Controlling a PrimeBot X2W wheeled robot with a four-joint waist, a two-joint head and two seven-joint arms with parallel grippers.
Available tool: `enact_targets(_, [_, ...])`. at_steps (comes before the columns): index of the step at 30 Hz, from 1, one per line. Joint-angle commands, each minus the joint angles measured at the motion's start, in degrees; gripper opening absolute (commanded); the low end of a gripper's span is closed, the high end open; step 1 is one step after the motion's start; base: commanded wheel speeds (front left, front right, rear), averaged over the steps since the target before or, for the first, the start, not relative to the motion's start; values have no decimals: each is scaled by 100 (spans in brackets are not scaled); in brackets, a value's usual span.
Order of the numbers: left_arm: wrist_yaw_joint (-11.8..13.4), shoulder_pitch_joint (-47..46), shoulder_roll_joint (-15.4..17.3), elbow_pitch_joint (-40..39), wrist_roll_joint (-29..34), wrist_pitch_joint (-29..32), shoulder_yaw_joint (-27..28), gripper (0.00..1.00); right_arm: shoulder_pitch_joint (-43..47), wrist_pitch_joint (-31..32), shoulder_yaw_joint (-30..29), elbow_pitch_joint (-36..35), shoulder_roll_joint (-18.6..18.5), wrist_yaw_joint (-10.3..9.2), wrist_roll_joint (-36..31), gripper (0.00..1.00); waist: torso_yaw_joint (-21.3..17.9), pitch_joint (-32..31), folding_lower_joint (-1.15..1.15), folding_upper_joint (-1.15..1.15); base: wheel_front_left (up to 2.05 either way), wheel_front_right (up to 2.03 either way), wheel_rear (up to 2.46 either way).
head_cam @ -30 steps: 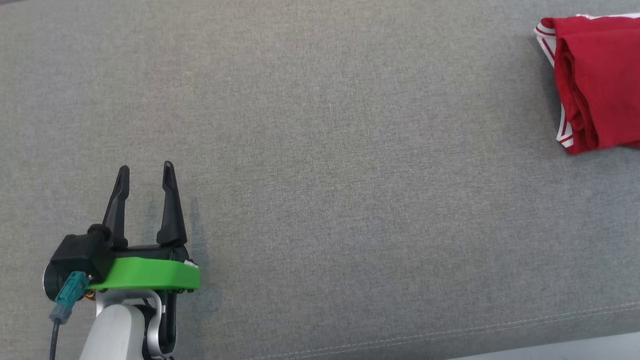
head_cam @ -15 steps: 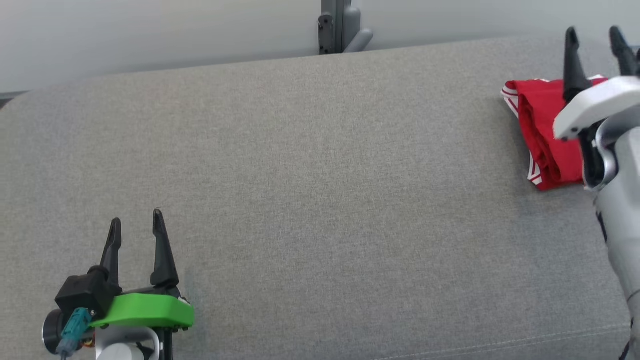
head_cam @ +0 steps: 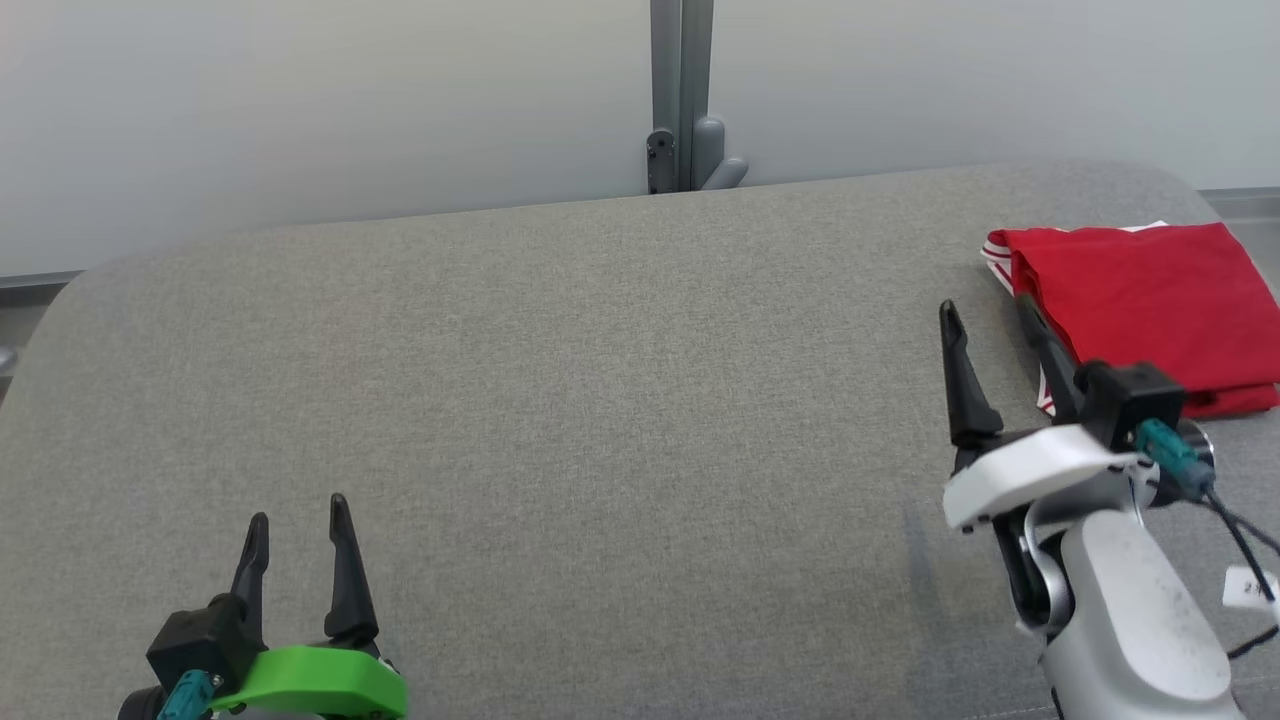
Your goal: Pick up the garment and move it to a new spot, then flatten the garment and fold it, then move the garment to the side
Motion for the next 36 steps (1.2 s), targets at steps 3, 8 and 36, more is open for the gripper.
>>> enact_targets(3, [10,80,-30,88,-4,-23,-13,100,707,-9,-62,-562,229,-8,-170,100,46,-48,0,63,0,0,0])
enact_targets(8, [-8,102,-44,154,34,-22,-38,100,1505,87,24,-1211,331,-8,-257,100,86,-82,0,63,0,0,0])
enact_targets(36, [-168,241,-32,178,103,-22,-236,100,2200,247,203,-1772,340,-7,245,100,115,-141,0,63,0,0,0])
